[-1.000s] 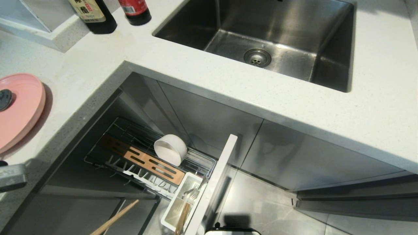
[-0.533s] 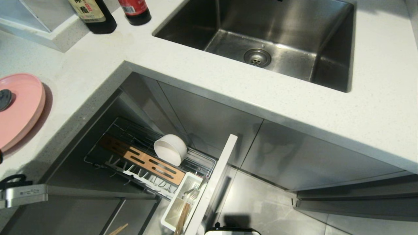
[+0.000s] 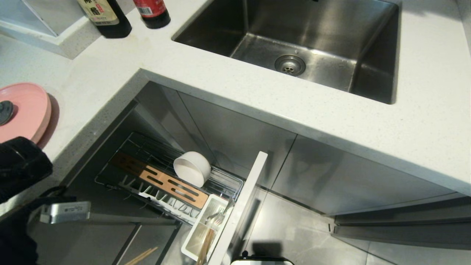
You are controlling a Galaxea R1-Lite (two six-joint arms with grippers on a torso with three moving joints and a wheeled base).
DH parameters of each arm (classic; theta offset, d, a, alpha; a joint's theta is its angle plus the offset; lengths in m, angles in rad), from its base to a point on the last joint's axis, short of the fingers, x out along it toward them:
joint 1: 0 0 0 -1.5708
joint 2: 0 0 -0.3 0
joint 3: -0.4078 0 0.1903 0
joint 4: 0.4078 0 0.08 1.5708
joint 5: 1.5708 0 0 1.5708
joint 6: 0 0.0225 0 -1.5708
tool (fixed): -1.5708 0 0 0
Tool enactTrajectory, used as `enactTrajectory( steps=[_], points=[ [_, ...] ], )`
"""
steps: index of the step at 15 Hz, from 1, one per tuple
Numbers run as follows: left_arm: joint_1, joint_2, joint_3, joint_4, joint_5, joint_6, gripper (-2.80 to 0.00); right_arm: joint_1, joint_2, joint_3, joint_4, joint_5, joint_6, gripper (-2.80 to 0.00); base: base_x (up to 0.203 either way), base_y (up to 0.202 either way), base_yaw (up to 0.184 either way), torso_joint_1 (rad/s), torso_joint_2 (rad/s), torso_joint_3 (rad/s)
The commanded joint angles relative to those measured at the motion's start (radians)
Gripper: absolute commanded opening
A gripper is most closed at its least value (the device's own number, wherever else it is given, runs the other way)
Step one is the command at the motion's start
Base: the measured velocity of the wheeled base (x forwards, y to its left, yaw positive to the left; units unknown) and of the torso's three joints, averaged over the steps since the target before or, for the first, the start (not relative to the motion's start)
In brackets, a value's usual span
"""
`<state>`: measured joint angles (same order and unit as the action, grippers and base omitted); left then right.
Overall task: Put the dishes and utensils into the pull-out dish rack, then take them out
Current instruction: Pick up the chopsticks and place it in the cupboard
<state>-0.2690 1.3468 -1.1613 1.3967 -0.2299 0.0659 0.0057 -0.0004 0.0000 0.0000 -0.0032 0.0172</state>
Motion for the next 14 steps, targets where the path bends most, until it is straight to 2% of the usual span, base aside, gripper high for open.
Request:
enactTrajectory(
  steps=[1, 3, 4, 8, 10, 13, 14],
  points=[
    [-0.064, 0.056, -0.001, -0.036, 0.033, -0.064, -2.8, 0.0, 0.0, 0.002, 0.0, 0.0, 0.0, -2.8, 0.0, 0.0, 0.0, 0.0, 0.0, 0.0],
    [-0.148, 0.104, -0.011, -0.084, 0.085, -0.153, -2.8, 0.0, 0.0, 0.002, 0.0, 0.0, 0.0, -2.8, 0.0, 0.0, 0.0, 0.0, 0.0, 0.0],
    [-0.161, 0.124, -0.031, -0.093, 0.094, -0.176, -2.8, 0.0, 0.0, 0.002, -0.001, 0.0, 0.0, -2.8, 0.0, 0.0, 0.0, 0.0, 0.0, 0.0],
    [-0.179, 0.161, -0.04, -0.091, 0.095, -0.182, -2.8, 0.0, 0.0, 0.002, 0.0, 0.0, 0.0, -2.8, 0.0, 0.0, 0.0, 0.0, 0.0, 0.0],
    [-0.225, 0.181, -0.038, -0.085, 0.093, -0.193, -2.8, 0.0, 0.0, 0.002, 0.0, 0.0, 0.0, -2.8, 0.0, 0.0, 0.0, 0.0, 0.0, 0.0],
    [-0.318, 0.237, -0.032, -0.082, 0.086, -0.29, -2.8, 0.0, 0.0, 0.002, 0.0, 0.0, 0.0, -2.8, 0.0, 0.0, 0.0, 0.0, 0.0, 0.0],
    [-0.335, 0.248, -0.024, -0.081, 0.085, -0.301, -2.8, 0.0, 0.0, 0.002, 0.0, 0.0, 0.0, -2.8, 0.0, 0.0, 0.0, 0.0, 0.0, 0.0]
  ],
)
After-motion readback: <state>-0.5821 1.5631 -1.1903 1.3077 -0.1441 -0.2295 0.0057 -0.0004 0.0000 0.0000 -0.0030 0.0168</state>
